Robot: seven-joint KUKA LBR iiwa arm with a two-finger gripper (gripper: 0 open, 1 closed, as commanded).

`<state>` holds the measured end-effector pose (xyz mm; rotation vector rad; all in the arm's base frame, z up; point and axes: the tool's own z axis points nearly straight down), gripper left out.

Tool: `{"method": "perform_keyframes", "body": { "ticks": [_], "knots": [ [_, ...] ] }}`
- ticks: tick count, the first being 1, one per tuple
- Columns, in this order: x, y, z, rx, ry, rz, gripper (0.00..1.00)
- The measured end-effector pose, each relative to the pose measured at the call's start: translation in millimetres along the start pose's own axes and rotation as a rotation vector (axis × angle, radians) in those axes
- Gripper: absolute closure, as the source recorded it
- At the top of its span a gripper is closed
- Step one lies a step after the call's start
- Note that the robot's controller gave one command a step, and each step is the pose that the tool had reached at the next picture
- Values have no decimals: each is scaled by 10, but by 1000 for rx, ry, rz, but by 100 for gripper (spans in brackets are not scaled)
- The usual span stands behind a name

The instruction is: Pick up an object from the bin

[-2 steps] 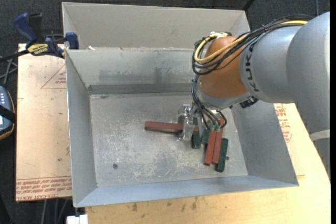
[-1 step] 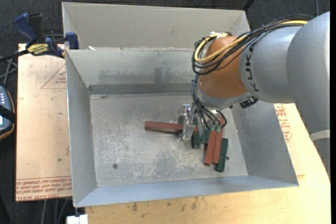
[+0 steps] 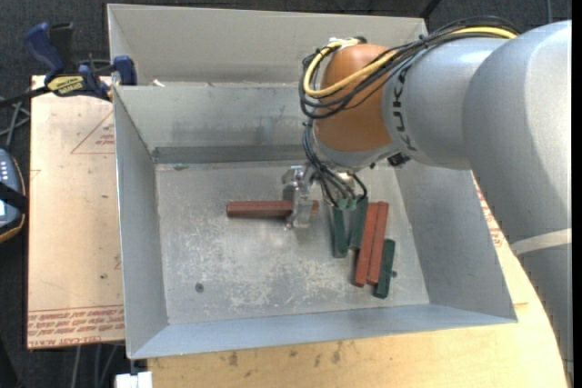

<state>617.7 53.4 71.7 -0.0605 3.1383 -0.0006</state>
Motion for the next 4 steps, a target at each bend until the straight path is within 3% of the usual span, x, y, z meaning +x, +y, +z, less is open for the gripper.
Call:
{"method": "perform_keyframes", "body": {
  "ticks": [1, 2, 3, 4],
  "knots": [
    [166, 390, 2, -2, -2, 61, 100],
    [104, 571, -26, -3, 3, 35, 100],
    [-16, 579, -116, -2, 0, -277, 100],
    [14, 666, -154, -2, 0, -594, 100]
  ]
}}
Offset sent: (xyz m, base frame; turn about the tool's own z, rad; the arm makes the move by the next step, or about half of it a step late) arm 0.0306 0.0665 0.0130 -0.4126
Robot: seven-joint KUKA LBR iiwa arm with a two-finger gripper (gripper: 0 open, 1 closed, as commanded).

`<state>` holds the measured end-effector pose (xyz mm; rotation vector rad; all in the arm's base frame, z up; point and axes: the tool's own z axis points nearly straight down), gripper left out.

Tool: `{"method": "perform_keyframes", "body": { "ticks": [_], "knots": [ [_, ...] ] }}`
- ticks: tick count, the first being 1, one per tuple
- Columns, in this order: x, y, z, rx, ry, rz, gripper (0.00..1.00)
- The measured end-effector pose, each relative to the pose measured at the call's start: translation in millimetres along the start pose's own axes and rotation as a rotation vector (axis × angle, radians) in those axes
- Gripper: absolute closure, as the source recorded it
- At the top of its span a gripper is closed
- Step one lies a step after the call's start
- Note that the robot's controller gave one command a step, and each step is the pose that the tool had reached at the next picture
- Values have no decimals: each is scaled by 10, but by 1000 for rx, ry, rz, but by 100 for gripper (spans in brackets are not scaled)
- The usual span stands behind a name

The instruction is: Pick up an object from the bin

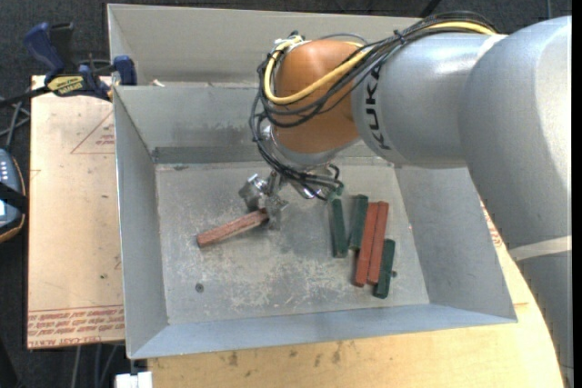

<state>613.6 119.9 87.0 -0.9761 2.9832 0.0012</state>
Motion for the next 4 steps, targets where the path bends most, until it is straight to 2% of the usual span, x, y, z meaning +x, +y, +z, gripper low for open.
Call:
{"method": "perform_keyframes", "body": {
  "ticks": [1, 2, 3, 4],
  "knots": [
    [22, 81, -119, -7, 9, -100, 100],
    [-83, 134, -604, 0, -1, 27, 100],
    [-112, 184, -476, 1, -4, -157, 100],
    [-168, 206, -480, -4, 3, -342, 100]
  ]
}}
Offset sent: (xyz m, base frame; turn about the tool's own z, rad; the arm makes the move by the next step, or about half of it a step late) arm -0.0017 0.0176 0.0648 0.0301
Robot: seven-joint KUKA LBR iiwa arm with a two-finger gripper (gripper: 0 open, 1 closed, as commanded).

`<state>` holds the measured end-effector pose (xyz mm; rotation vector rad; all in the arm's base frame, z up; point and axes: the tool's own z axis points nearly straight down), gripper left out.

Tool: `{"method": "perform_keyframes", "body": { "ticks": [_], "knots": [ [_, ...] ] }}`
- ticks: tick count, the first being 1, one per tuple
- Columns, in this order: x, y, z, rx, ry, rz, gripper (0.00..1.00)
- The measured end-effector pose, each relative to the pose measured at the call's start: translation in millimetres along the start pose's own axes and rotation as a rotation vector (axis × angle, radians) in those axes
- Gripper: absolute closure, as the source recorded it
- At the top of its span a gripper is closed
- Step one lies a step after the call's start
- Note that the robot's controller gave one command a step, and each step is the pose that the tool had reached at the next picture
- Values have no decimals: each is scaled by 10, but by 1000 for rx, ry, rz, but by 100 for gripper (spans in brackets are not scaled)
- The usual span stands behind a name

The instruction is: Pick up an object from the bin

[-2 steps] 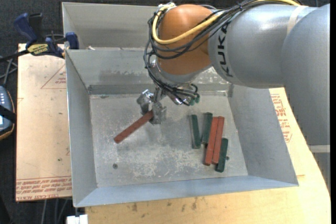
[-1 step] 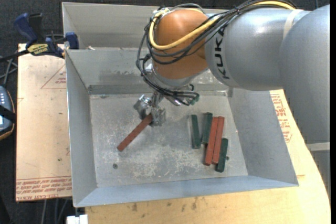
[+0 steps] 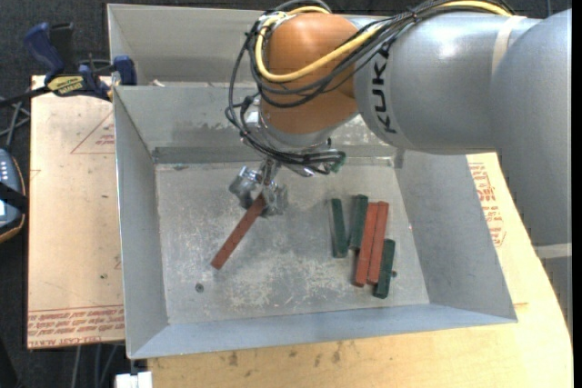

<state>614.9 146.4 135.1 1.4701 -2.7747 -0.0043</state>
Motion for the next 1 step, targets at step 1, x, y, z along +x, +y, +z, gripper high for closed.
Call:
{"method": "perform_keyframes", "body": {
  "ticks": [1],
  "knots": [
    [-88, 20, 138, 11, -12, 90, 100]
  ]
}}
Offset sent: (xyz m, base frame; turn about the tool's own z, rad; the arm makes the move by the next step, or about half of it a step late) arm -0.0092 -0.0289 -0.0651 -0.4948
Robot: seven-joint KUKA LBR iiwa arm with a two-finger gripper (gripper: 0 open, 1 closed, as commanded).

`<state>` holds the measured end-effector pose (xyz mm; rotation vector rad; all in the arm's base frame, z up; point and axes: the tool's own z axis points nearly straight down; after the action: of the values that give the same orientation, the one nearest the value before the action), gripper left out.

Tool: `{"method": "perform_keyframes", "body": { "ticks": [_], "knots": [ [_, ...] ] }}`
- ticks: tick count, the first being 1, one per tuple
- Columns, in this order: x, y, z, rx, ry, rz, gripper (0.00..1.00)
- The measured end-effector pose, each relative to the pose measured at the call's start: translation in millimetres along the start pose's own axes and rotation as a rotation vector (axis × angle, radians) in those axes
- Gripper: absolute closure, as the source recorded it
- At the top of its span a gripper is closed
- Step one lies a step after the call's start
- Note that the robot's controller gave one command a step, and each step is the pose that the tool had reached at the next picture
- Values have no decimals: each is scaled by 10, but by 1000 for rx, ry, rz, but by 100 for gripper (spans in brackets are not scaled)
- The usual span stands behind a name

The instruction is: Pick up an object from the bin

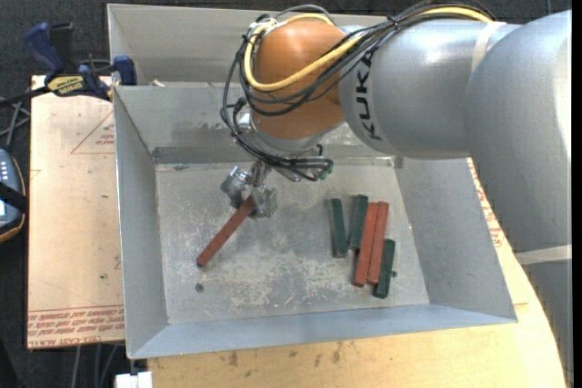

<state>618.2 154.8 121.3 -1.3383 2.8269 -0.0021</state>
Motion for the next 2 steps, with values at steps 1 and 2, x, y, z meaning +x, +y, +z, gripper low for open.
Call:
{"method": "perform_keyframes", "body": {
  "ticks": [1, 2],
  "knots": [
    [104, 23, 303, -12, 12, -89, 100],
    [71, -50, 373, -8, 7, -366, 100]
  ]
}}
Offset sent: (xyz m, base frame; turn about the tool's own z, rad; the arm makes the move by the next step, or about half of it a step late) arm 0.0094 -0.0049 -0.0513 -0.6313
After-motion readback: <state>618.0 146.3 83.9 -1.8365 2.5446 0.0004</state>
